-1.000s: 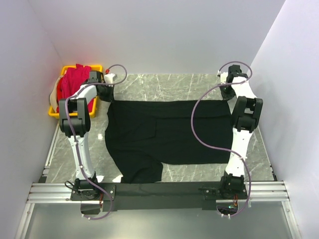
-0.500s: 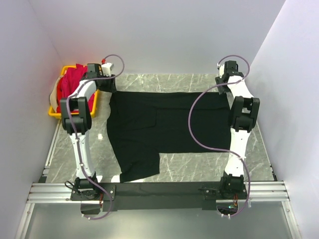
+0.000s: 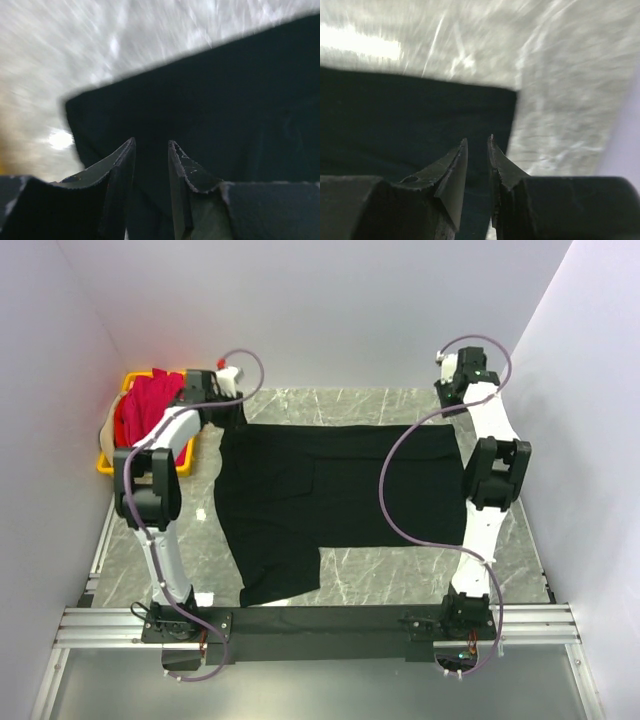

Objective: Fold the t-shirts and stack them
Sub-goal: Fold the tshirt

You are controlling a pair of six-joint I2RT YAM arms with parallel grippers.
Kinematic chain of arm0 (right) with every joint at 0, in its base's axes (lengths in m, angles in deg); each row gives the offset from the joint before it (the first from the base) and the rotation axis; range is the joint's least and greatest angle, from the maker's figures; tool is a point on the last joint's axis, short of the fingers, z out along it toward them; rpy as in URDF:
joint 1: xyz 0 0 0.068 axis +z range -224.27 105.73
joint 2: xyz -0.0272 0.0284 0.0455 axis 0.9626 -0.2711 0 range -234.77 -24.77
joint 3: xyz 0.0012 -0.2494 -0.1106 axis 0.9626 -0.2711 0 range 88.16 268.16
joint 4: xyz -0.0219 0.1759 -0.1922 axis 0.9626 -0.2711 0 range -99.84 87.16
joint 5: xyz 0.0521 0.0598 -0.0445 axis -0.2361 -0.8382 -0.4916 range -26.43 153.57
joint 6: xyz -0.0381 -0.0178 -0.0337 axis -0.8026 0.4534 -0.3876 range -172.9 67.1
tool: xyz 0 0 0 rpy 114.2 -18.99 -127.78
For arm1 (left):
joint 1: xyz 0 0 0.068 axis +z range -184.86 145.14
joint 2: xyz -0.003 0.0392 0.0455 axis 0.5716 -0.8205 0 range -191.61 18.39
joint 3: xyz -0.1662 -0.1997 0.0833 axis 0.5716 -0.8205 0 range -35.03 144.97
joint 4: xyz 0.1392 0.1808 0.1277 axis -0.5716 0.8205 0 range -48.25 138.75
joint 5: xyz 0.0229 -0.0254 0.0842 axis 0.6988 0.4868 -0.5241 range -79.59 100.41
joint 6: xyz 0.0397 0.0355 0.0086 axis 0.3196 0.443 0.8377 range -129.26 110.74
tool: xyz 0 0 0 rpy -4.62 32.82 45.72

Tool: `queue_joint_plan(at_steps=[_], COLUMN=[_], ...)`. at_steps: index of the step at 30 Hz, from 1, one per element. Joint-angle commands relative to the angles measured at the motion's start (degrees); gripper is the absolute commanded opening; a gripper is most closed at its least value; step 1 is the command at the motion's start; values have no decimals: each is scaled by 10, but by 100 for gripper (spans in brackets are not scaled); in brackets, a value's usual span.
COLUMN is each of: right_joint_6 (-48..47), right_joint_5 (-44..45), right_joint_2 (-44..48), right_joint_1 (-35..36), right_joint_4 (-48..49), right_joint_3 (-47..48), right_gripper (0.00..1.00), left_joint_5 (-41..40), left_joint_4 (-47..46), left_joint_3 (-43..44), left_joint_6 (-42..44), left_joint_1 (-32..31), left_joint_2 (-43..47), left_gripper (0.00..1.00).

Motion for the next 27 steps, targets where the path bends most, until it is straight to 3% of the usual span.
queue_joint_plan(at_steps=[1, 13, 21, 25, 27], right_joint_6=[1, 1, -16, -15, -17], right_joint_5=[-22, 109, 176, 198, 214], right_joint_2=[-36, -129, -132, -132, -117], right_joint_1=[13, 25, 52, 52, 52], right_joint_4=[-57, -78, -20, 44, 70], right_joint_3=[-4, 56, 53, 75, 66], right_gripper=[29, 21, 24, 30, 38], left_joint_5=[12, -58, -52, 11, 41], left_joint_4=[14, 75, 141, 98, 76], left_joint_3=[-15, 61, 278, 274, 238], left_joint_6=[-42, -66, -34, -37, -39], left_joint_1=[-2, -6, 16, 15, 16], left_joint_2=[-30, -141, -275, -245, -197], left_gripper=[38, 36, 36, 48, 52])
